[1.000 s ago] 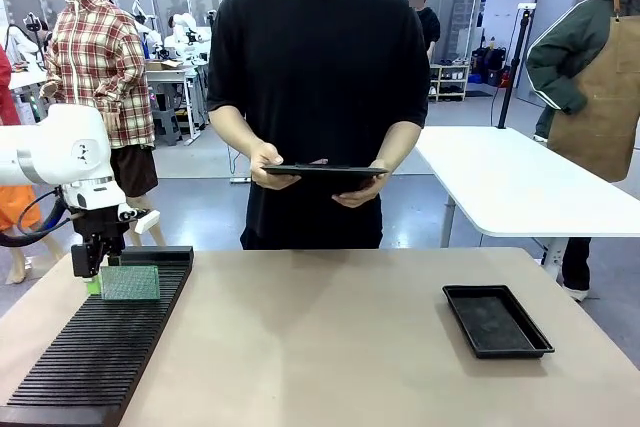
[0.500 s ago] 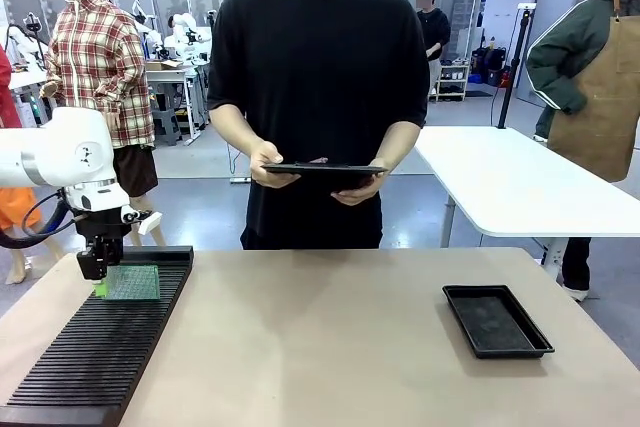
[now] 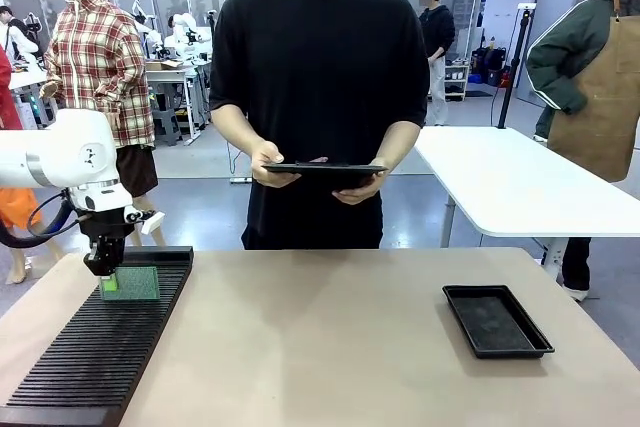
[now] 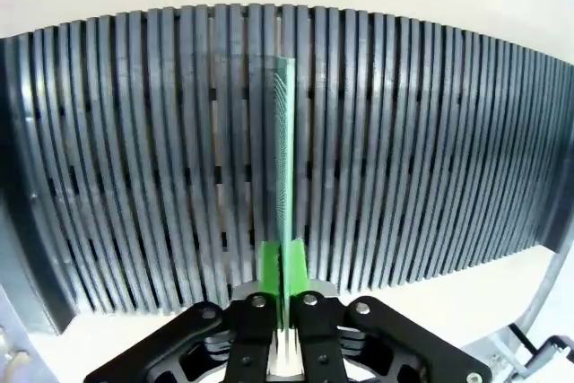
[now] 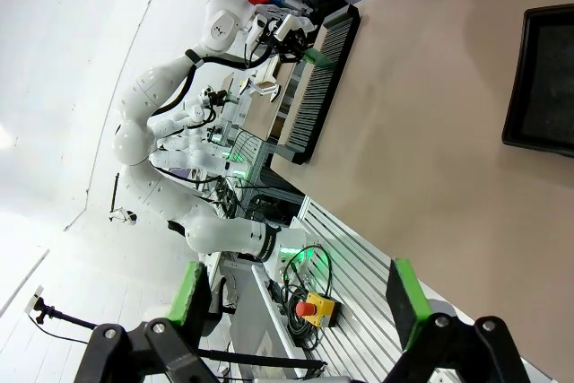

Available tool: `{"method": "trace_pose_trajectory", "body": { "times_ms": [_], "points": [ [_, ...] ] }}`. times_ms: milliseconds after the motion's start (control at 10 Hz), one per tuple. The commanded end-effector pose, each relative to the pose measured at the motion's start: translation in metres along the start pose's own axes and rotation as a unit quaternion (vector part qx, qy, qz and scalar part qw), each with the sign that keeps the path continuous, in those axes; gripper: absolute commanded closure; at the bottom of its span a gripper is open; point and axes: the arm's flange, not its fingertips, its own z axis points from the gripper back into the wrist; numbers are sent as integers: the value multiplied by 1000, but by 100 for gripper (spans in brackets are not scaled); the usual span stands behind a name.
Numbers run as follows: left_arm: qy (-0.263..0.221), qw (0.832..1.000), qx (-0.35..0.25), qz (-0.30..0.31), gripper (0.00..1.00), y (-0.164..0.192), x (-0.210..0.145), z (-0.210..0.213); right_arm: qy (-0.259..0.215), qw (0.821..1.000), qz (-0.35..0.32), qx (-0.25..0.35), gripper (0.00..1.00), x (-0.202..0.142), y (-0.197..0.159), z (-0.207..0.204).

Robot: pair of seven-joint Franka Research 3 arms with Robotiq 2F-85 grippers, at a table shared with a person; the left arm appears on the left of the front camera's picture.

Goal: Inspect the PCB.
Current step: Pick up the Blank PCB and present it to the human.

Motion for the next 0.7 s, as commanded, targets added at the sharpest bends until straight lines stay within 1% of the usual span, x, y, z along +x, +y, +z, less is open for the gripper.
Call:
{"method": "trace_pose_trajectory", "body": {
  "times_ms": [0, 200, 300, 500, 600],
  "points": [
    [-2, 1000, -4, 4, 100, 4, 0, 0, 0, 1000, 11, 3, 0, -1, 0, 2],
    [-11, 1000, 0, 12, 100, -1, -4, 4, 0, 1000, 11, 3, 0, -1, 0, 2],
    [-16, 1000, 11, 12, 100, -8, -4, 14, 0, 1000, 11, 3, 0, -1, 0, 2],
    [-44, 997, 56, 28, 100, -45, -2, 60, 0, 1000, 11, 3, 0, -1, 0, 2],
    [-80, 992, 82, 53, 100, -63, -6, 84, 0, 1000, 11, 3, 0, -1, 0, 2]
  ]
}}
